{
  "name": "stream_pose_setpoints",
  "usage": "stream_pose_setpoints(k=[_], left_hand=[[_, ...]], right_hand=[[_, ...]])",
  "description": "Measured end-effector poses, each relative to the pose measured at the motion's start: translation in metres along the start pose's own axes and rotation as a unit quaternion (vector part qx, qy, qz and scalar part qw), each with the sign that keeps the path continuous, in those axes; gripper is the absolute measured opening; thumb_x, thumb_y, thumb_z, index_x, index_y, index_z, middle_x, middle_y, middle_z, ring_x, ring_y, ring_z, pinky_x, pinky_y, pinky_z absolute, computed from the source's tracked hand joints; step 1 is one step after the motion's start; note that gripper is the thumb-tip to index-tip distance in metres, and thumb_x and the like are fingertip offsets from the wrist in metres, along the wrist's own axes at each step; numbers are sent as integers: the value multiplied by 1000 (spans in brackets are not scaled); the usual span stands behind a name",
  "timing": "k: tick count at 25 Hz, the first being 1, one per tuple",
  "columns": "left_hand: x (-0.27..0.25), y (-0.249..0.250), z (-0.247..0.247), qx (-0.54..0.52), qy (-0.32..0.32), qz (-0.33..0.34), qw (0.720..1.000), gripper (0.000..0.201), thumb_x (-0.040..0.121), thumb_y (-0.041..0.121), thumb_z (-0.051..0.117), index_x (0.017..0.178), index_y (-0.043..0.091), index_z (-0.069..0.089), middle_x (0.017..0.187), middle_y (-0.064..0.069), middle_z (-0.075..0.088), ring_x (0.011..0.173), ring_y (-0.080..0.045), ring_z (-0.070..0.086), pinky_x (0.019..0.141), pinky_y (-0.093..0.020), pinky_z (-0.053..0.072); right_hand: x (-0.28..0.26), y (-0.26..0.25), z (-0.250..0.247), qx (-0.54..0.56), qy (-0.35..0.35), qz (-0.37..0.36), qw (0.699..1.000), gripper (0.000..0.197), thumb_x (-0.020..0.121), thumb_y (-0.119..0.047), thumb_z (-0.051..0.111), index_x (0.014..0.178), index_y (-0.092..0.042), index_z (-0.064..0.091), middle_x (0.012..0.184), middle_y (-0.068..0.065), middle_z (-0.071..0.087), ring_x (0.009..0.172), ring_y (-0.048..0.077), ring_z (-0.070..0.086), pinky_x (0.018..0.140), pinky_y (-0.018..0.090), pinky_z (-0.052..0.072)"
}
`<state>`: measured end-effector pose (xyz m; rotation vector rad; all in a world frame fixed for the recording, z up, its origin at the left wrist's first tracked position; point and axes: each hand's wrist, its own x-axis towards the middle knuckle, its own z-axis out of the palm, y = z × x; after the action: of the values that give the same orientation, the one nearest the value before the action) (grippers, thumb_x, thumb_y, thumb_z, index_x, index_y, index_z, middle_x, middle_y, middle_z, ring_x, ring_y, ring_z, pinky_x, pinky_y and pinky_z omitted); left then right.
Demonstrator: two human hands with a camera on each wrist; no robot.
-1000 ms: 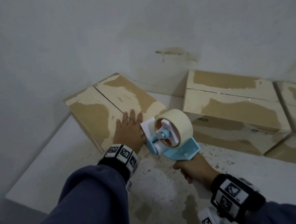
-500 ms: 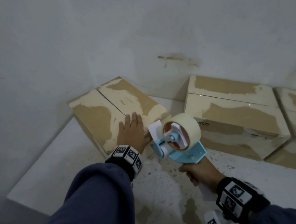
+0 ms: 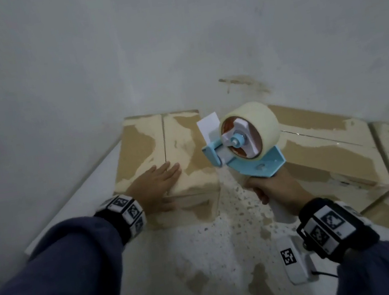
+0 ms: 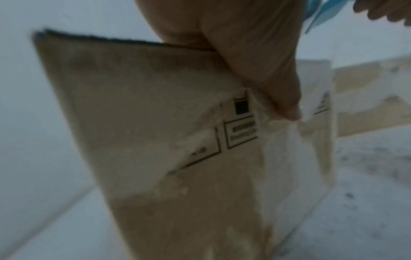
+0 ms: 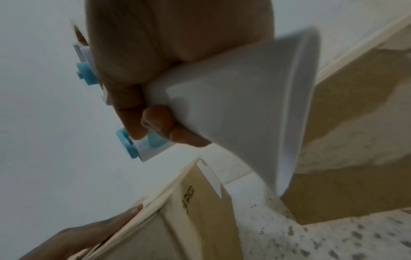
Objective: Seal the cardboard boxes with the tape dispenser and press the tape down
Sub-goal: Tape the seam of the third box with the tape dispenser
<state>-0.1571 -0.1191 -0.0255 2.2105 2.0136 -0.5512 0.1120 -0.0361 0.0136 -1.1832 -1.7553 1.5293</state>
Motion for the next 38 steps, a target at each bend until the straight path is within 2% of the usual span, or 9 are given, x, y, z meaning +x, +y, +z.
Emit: stream_pose_setpoints(k=[8,11,14,16,20,27,33,35,38], left_hand=[[-8,-43,-1,91,-4,31,995,85,91,42,50,150,17,-5,159,-2,-11,147,-22,-8,118,-44,-2],[-14,-52,-7,-119,67,-60,989,72,86,40,46,149,24,16,158,2,14,146,-21,15,117,-38,13],[-8,-55,-26,-596,249,-197,738,48,91,41,42,133,18,50,129,-9,60,99,-22,63,90,-32,46],[-6,-55,-42,-779,161,-220,564,65,89,63,33,125,12,54,118,-11,64,88,-23,67,77,-33,48],[-12,-57,-52,-891,46,-155,425,80,86,69,28,122,3,55,102,-14,67,90,-26,66,82,-32,48],[-13,-59,-35,-912,62,-187,361,54,88,54,47,96,3,63,73,-8,74,63,-15,72,70,-28,50],[-15,-49,-29,-892,128,-253,351,33,96,14,45,125,-1,53,77,-6,68,61,-14,68,55,-21,54],[-23,-62,-27,-874,157,-273,369,21,96,13,45,107,1,59,85,-7,61,74,-16,67,57,-20,53],[-49,-102,-14,-873,232,-265,339,22,80,17,71,65,12,55,54,0,60,39,-5,59,38,-13,45]], right_hand=[[19,-34,57,15,-61,-2,998,26,80,9,58,63,-8,47,38,-4,45,33,11,38,40,24,34],[28,-44,68,32,-61,-1,998,27,81,9,58,63,-9,46,39,-5,45,33,11,38,38,22,34],[39,-52,77,8,-63,-20,998,26,81,5,61,63,-8,48,42,-1,45,35,13,40,41,25,36],[43,-56,85,-17,-76,-40,996,24,81,4,62,63,-8,49,42,0,46,37,13,40,42,24,37],[46,-55,101,-21,-81,-44,996,15,77,5,64,73,-3,52,45,1,46,37,12,39,40,21,36],[43,-46,106,-8,-100,-73,992,25,79,6,64,62,-7,51,42,-2,48,37,13,42,43,23,38],[39,-41,117,0,-135,-76,988,22,81,9,63,69,-4,50,42,-5,49,37,7,40,42,18,37],[40,-40,121,5,-157,-73,985,20,82,9,62,72,-4,50,43,-5,48,38,8,39,42,18,36],[42,-42,113,-19,-171,-83,982,21,81,6,65,70,-6,52,46,-3,51,39,10,43,44,20,39]])
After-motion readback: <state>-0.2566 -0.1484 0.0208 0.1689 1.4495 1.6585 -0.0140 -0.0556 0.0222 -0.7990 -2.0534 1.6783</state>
